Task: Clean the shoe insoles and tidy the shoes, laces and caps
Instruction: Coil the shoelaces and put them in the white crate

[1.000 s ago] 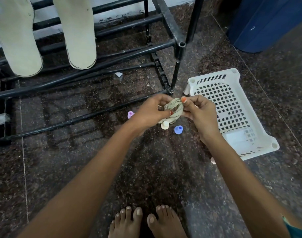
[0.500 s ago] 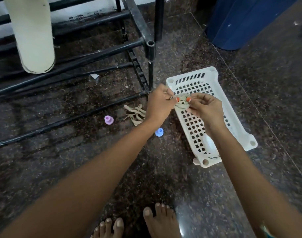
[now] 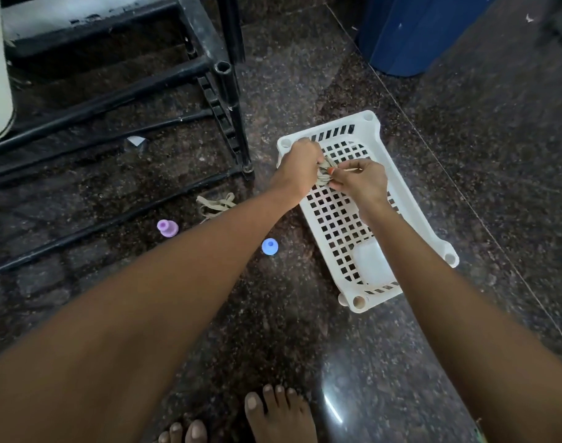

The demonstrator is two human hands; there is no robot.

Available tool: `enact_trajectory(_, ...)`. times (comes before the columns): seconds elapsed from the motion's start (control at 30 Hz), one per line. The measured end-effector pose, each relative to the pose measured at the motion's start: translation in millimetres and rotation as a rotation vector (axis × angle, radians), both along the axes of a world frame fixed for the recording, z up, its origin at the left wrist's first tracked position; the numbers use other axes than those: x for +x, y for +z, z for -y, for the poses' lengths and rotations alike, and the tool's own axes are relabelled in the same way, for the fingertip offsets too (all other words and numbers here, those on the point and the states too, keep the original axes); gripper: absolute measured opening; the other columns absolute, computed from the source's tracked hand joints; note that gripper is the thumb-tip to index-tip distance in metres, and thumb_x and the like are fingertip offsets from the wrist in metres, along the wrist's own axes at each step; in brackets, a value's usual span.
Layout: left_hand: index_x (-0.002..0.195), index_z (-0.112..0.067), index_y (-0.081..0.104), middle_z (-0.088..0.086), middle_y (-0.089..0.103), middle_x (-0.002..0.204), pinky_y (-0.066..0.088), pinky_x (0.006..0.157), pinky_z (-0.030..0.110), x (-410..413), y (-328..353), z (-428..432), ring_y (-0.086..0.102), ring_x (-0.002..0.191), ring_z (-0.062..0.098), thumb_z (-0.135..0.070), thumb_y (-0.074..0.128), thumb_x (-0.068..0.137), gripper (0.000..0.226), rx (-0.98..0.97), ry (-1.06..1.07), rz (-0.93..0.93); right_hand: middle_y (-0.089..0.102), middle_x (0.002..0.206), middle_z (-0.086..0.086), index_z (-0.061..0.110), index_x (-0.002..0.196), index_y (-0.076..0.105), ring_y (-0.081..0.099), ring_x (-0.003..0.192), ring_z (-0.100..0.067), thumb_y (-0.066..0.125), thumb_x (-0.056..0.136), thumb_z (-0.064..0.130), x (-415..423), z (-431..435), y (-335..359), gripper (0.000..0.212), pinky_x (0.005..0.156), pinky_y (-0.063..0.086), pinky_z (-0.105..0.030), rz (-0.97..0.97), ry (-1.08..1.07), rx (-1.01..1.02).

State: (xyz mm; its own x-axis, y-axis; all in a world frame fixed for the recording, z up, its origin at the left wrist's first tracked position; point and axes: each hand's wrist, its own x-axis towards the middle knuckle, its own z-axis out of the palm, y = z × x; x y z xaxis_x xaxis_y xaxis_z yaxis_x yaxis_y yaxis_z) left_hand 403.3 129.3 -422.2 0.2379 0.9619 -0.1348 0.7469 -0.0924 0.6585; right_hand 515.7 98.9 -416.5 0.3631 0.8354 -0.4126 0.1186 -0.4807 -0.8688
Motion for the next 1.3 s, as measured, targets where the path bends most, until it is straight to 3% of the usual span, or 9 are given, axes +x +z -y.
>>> enact_trajectory(0.13, 0.112, 0.002, 0.060, 0.017, 0.057, 0.120, 0.045, 0.094, 0.032, -0.7, 1.6, -3.3, 0.057, 0.108, 0.027, 0.008, 0.041, 0.089, 0.030, -0.033, -0.030, -0.047, 0.064, 0.068, -0.006, 0.002, 0.081, 0.064, 0.061, 0.045, 0.000, 0.067, 0.081, 0.007, -4.3, -0.1, -1.1, 0.007, 0.056, 0.053, -0.013, 0.096, 0.066, -0.012)
enact_trajectory(0.23, 0.115, 0.000, 0.058, 0.015, 0.057, 0.120, 0.041, 0.092, 0.028, -1.2, -0.9, -5.0, 0.055, 0.111, 0.027, 0.004, 0.040, 0.092, 0.030, -0.073, -0.035, -0.058, 0.065, 0.066, -0.005, 0.005, 0.069, 0.062, 0.062, 0.048, -0.003, 0.066, 0.081, 0.008, -4.4, 0.6, -2.0, 0.013, 0.059, 0.054, -0.015, 0.201, 0.101, -0.011)
enact_trajectory(0.4, 0.122, 0.000, 0.056, 0.017, 0.051, 0.127, 0.042, 0.099, 0.035, -4.0, -1.5, 1.2, 0.054, 0.113, 0.029, 0.003, 0.042, 0.092, 0.033, -0.052, -0.113, -0.125, 0.062, 0.059, -0.004, 0.013, 0.056, 0.058, 0.060, 0.055, -0.011, 0.067, 0.081, 0.011, -4.6, 3.4, -4.5, 0.027, 0.067, 0.055, -0.025, 0.308, 0.139, -0.024)
enact_trajectory(0.57, 0.125, -0.005, 0.055, 0.015, 0.048, 0.130, 0.039, 0.096, 0.028, -11.4, -1.0, 0.2, 0.051, 0.116, 0.027, 0.004, 0.044, 0.091, 0.036, -0.017, -0.165, -0.112, 0.062, 0.062, -0.006, 0.011, 0.058, 0.057, 0.060, 0.058, -0.013, 0.069, 0.080, 0.013, -4.5, 1.6, -2.8, 0.024, 0.076, 0.055, -0.032, 0.255, 0.140, -0.069)
enact_trajectory(0.77, 0.120, -0.004, 0.056, 0.013, 0.052, 0.126, 0.041, 0.097, 0.033, -15.2, -1.3, 4.1, 0.051, 0.115, 0.026, 0.004, 0.050, 0.089, 0.033, 0.032, -0.169, -0.056, 0.059, 0.063, -0.003, 0.012, 0.062, 0.056, 0.055, 0.056, -0.013, 0.068, 0.081, 0.025, -3.0, 0.2, 3.9, 0.026, 0.070, 0.052, -0.029, 0.149, 0.066, -0.081)
enact_trajectory(0.87, 0.123, -0.004, 0.054, 0.012, 0.052, 0.127, 0.043, 0.096, 0.036, -16.7, -1.2, 4.9, 0.053, 0.113, 0.026, 0.004, 0.050, 0.089, 0.036, 0.020, -0.154, -0.035, 0.060, 0.064, -0.002, 0.012, 0.064, 0.057, 0.057, 0.060, -0.014, 0.065, 0.084, 0.029, -3.4, -1.0, 5.1, 0.027, 0.069, 0.051, -0.027, 0.163, 0.036, -0.088)
enact_trajectory(1.0, 0.126, -0.003, 0.053, 0.012, 0.051, 0.130, 0.040, 0.098, 0.028, -19.1, 4.8, 6.7, 0.052, 0.116, 0.024, 0.006, 0.049, 0.090, 0.038, 0.033, -0.136, -0.005, 0.058, 0.064, -0.002, 0.012, 0.060, 0.055, 0.056, 0.067, -0.018, 0.063, 0.084, 0.027, -2.1, -0.4, 5.9, 0.029, 0.072, 0.051, -0.032, 0.211, -0.002, -0.068)
enact_trajectory(1.13, 0.121, -0.003, 0.057, 0.013, 0.055, 0.126, 0.039, 0.096, 0.025, -32.0, 14.4, 16.2, 0.053, 0.115, 0.023, 0.005, 0.048, 0.091, 0.033, 0.065, -0.098, 0.070, 0.052, 0.059, 0.002, 0.012, 0.062, 0.055, 0.049, 0.058, -0.011, 0.063, 0.083, 0.021, -8.2, 3.8, 11.2, 0.025, 0.059, 0.043, -0.022, 0.263, -0.009, 0.007)
enact_trajectory(1.3, 0.114, 0.001, 0.062, 0.016, 0.059, 0.119, 0.043, 0.098, 0.030, -62.3, 25.2, 34.1, 0.056, 0.110, 0.025, 0.010, 0.047, 0.088, 0.031, 0.067, -0.052, 0.189, 0.055, 0.062, 0.010, 0.013, 0.072, 0.062, 0.049, 0.057, -0.001, 0.063, 0.083, 0.018, -34.8, 11.5, 24.6, 0.011, 0.059, 0.040, -0.012, 0.322, 0.077, 0.115)
